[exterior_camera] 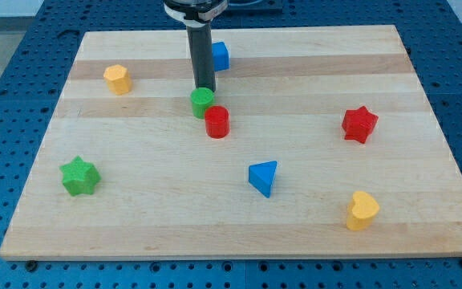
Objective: Move your arm to separate the green circle and the red circle
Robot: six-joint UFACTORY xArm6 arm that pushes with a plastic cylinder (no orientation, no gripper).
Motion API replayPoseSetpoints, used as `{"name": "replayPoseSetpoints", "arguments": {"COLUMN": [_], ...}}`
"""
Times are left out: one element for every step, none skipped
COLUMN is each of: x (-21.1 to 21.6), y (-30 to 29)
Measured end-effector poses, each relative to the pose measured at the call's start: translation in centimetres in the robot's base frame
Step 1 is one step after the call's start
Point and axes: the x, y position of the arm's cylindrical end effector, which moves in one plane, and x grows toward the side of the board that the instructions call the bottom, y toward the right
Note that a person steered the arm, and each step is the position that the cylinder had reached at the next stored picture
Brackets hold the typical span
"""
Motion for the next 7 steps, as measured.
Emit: {"name": "replayPoseSetpoints", "arguments": {"x": [-0.9,0.4,1.3,1.3,1.3,1.3,0.7], "y": [0.9,0.3,-0.7,-3.0,-8.2,-11.3,-11.0]}}
